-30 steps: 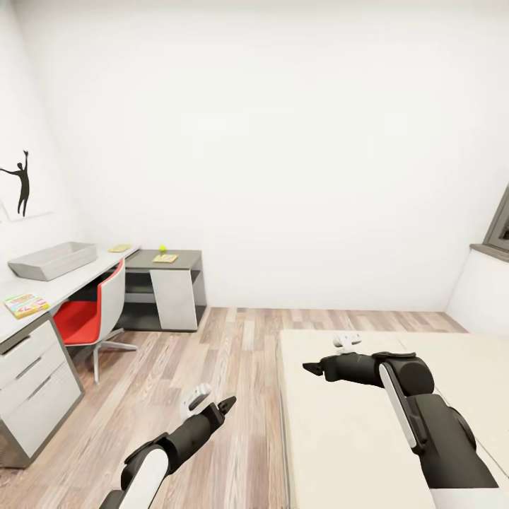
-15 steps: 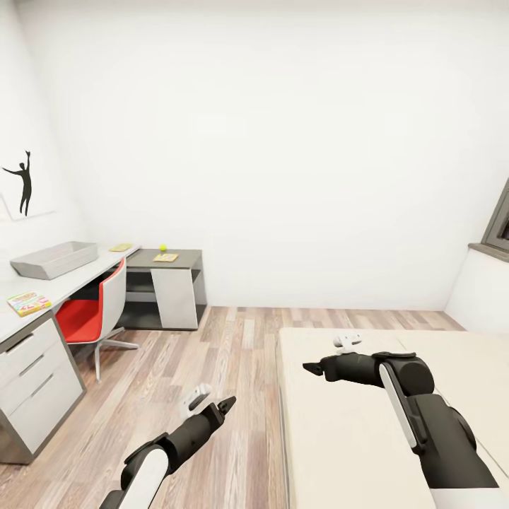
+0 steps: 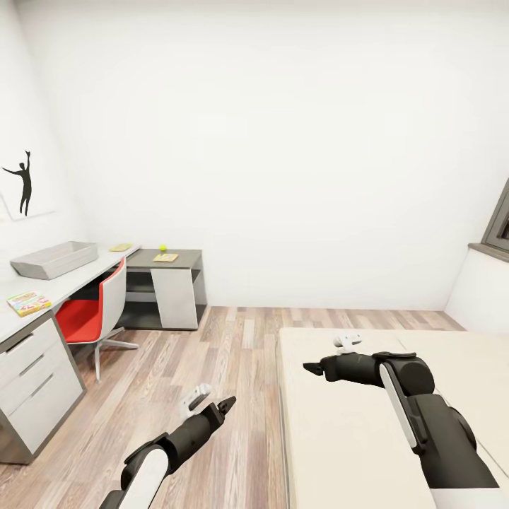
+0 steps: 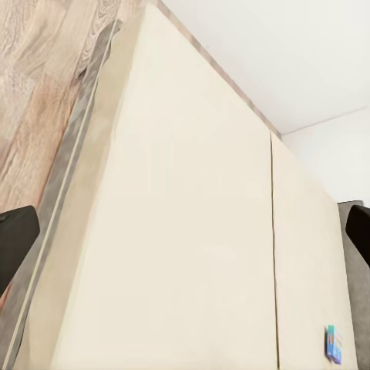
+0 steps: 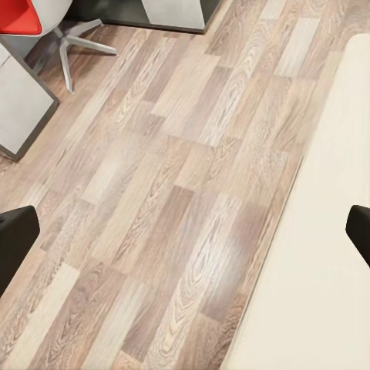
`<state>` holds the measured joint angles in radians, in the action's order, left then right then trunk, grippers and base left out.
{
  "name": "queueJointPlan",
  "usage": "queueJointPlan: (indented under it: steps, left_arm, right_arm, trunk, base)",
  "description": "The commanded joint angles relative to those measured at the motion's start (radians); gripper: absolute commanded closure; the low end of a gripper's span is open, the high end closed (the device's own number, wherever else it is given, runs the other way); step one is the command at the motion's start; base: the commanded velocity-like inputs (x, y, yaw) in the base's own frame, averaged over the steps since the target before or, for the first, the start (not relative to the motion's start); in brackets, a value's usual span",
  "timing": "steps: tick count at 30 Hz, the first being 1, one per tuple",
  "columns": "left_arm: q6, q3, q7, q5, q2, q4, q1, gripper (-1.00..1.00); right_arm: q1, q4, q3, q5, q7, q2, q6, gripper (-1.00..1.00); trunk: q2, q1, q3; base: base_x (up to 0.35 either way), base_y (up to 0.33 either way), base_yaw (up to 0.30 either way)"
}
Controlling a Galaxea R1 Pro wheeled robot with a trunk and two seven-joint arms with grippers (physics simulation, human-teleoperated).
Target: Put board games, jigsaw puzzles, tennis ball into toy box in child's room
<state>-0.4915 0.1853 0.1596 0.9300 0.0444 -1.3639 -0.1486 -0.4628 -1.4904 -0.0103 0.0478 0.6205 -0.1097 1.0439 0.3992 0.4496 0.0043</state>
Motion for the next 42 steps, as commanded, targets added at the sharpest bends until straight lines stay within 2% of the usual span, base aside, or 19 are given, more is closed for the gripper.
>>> queueJointPlan:
  steps: [1,18,22,42]
  left_arm:
    - [-0.003,0.000,0.009,0.011,0.000,-0.001,0.000,-1.00]
    - [-0.002,0.000,0.008,0.010,0.000,-0.001,0.000,-1.00]
    - [0.001,-0.001,0.002,0.015,-0.018,-0.022,0.011,-1.00]
    - [0.001,-0.001,0.002,0.015,-0.018,-0.022,0.011,-1.00]
  right_arm:
    - [0.000,-0.001,-0.001,0.005,0.005,-0.001,0.003,-1.00]
    - [0.000,-0.001,-0.002,0.004,0.005,-0.004,0.003,-1.00]
    - [-0.016,0.012,-0.003,0.003,0.000,0.009,0.002,-1.00]
    - [-0.016,0.012,-0.003,0.003,0.000,0.009,0.002,-1.00]
  trunk:
    - [0.001,0.000,0.000]
    - [0.001,0.000,0.000]
    - [0.001,0.000,0.000]
    - [0.001,0.000,0.000]
  base:
    - [-0.003,0.000,0.000]
    - [-0.001,0.000,0.000]
    - [0.000,0.000,0.000]
    - [0.000,0.000,0.000]
